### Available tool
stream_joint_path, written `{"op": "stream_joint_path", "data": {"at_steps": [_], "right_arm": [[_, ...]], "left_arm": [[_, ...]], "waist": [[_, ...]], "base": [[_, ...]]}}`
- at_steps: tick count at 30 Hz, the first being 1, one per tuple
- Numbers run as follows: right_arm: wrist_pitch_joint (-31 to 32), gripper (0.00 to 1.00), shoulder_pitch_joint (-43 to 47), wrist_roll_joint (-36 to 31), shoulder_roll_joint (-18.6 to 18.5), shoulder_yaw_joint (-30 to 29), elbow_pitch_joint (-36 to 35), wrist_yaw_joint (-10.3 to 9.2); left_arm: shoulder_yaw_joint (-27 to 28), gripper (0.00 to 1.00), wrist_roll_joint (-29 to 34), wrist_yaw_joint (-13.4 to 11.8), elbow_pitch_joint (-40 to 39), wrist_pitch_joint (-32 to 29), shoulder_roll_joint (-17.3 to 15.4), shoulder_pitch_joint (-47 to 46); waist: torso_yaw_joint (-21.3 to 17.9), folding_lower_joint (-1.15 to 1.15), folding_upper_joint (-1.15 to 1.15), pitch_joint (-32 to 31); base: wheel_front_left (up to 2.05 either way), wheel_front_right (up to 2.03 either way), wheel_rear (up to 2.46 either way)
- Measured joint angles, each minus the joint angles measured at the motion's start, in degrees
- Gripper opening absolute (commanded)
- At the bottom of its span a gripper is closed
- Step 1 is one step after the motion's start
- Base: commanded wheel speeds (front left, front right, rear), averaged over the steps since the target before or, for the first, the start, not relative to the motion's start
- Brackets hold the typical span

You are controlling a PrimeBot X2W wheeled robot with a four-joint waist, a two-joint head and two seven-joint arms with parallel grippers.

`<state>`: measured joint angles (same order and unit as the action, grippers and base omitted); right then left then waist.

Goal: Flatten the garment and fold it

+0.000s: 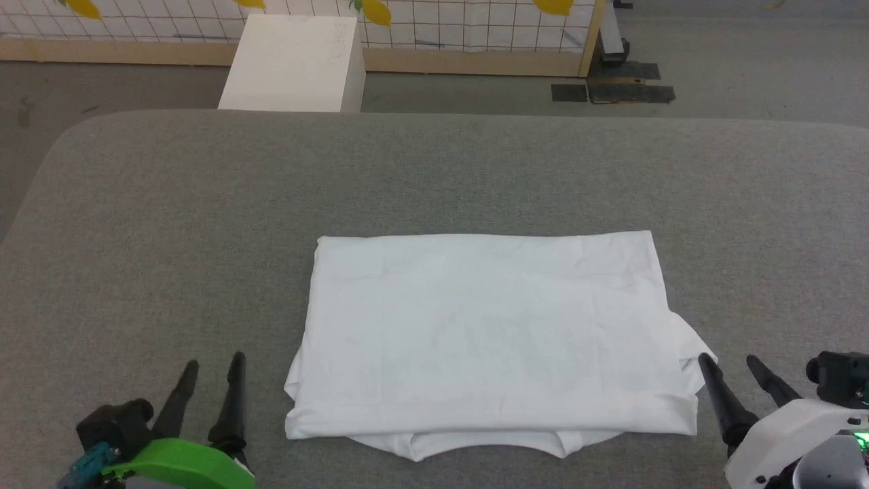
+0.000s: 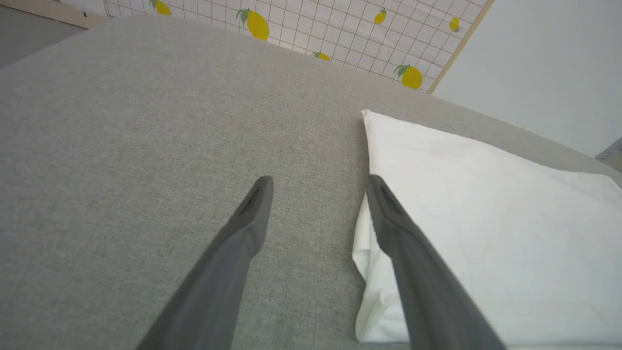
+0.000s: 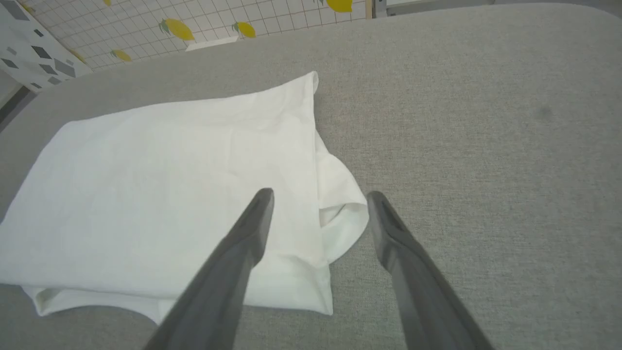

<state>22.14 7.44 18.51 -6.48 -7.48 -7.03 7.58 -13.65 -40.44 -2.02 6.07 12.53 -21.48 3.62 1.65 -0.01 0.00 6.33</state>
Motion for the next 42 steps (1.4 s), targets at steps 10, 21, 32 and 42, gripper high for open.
{"op": "stream_joint_path", "data": {"at_steps": [10,21,32,42], "right_arm": [[-2.52,1.0,-6.93,-0.13,3.39,-5.68,5.08,0.0],[4.9,1.0,-18.38,-1.88,3.54,-6.2,22.19,-0.01],[11.56,1.0,-25.21,-2.19,3.26,-2.38,32.88,-0.01],[14.52,0.0,-25.63,-1.09,2.45,1.05,33.3,-0.02]], "left_arm": [[7.48,1.0,12.23,-0.63,-2.71,2.02,5.58,-7.06],[12.21,1.0,22.35,4.01,0.74,2.2,11.22,-10.93],[14.67,1.0,26.01,6.31,2.68,2.2,14.23,-11.37],[15.89,1.0,27.84,7.32,3.25,2.2,15.66,-11.33]], "waist": [[-0.18,0.0,0.0,-0.07],[-0.71,0.0,0.0,1.87],[-0.24,0.0,0.0,2.84],[-0.02,0.0,0.0,2.85]], "base": [[0.0,0.0,0.0],[0.0,0.0,0.0],[0.0,0.0,0.0],[0.0,0.0,0.0]]}}
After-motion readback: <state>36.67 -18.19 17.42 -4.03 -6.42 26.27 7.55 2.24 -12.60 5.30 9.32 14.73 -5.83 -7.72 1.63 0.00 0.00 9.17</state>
